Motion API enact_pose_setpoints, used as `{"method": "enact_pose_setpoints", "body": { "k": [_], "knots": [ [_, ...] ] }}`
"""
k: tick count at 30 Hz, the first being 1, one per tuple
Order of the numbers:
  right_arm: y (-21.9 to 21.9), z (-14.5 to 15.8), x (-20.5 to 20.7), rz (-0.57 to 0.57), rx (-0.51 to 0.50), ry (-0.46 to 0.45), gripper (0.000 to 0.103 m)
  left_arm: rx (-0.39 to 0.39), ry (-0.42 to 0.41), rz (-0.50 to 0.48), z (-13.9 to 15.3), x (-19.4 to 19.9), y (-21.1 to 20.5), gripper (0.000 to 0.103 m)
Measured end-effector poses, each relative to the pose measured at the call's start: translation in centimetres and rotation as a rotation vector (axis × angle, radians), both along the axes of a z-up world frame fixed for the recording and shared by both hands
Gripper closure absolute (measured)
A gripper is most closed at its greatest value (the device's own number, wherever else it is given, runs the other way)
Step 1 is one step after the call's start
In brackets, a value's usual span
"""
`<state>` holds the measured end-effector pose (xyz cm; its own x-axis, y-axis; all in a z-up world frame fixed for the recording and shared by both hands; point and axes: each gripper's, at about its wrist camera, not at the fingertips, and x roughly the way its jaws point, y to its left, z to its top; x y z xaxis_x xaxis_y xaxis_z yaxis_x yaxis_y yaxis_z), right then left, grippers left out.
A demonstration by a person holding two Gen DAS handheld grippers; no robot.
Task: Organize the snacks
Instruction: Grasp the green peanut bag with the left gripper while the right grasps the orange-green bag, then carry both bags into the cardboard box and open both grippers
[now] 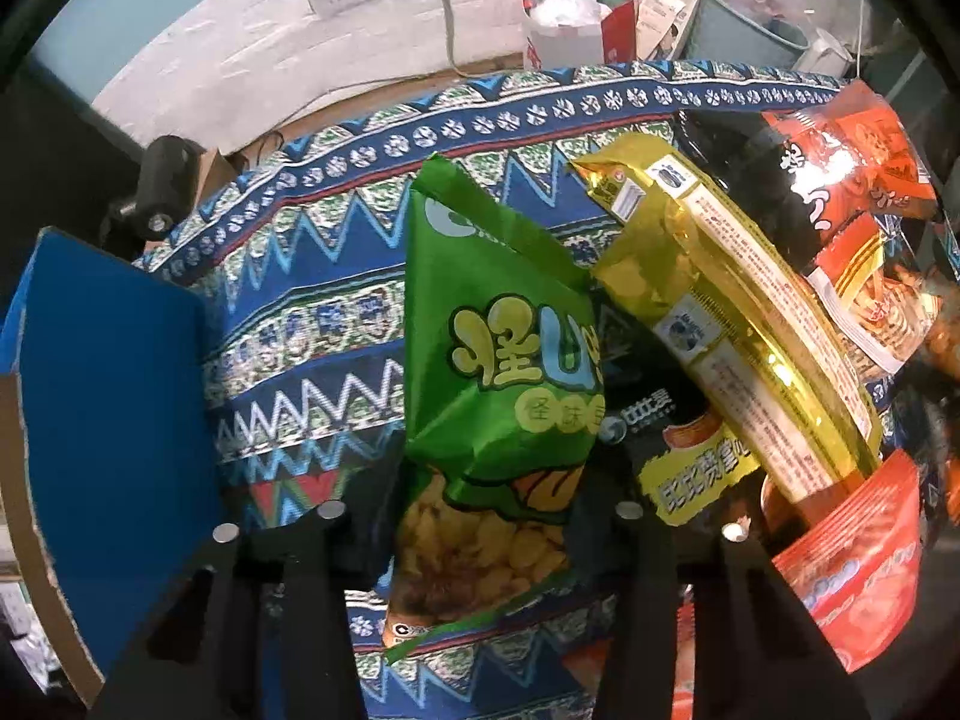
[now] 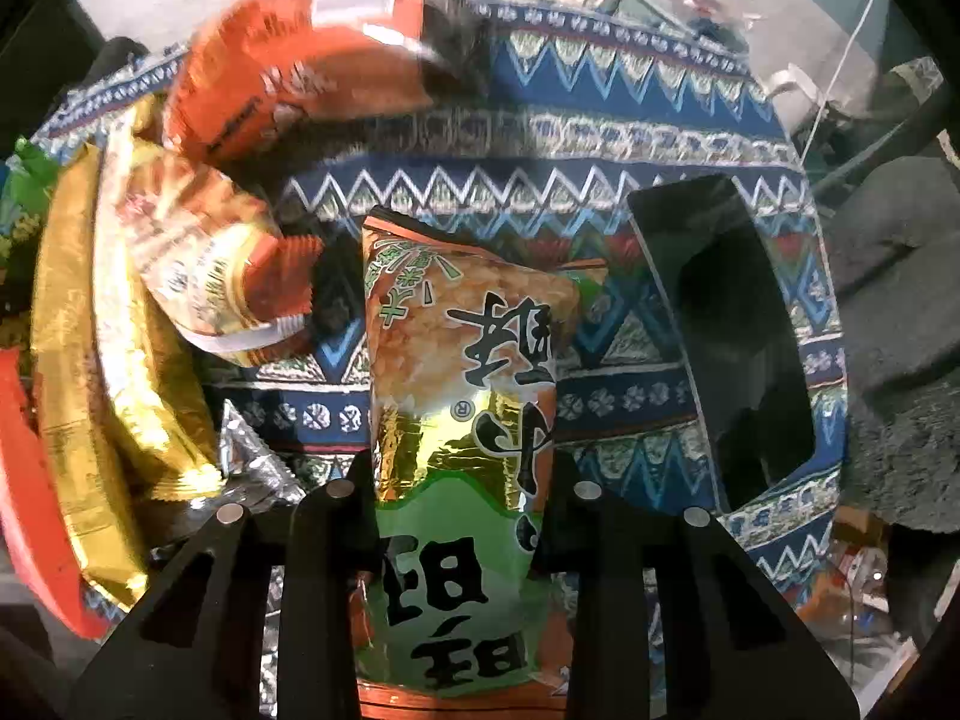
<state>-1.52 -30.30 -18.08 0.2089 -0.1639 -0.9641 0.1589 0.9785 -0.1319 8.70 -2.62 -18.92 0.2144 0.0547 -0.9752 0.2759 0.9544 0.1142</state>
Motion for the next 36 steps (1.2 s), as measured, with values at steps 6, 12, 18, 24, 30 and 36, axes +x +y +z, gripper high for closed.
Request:
{"method": "enact_pose_setpoints", "body": {
  "k": [6, 12, 18, 24, 30, 36],
  "knots": [
    [1.5, 4.2, -0.2, -0.006, 0.01, -0.063, 0.072, -0.007, -0.052, 0.0, 2.8, -1.1, 1.3, 0.06],
    [2.2, 7.6, -1.0, 0.045, -0.002, -0.142, 0.073, -0.037, -0.121, -0.015, 7.3, -3.2, 2.0, 0.06],
    [6.8, 10.7, -1.3, 0.134, 0.02, -0.218, 0.072, -0.048, -0.2, -0.034, 11.8, -5.8, 3.7, 0.06],
    [11.3, 12.3, 1.2, 0.235, 0.071, -0.26, 0.072, -0.016, -0.281, -0.013, 14.4, -7.1, 7.1, 0.06],
    [16.9, 14.0, 2.7, 0.336, 0.103, -0.272, 0.072, -0.021, -0.306, 0.042, 15.5, -7.8, 11.6, 0.06],
    [23.3, 15.3, 4.4, 0.434, 0.133, -0.284, 0.072, -0.007, -0.321, 0.105, 15.6, -8.3, 16.2, 0.06]
  ]
}}
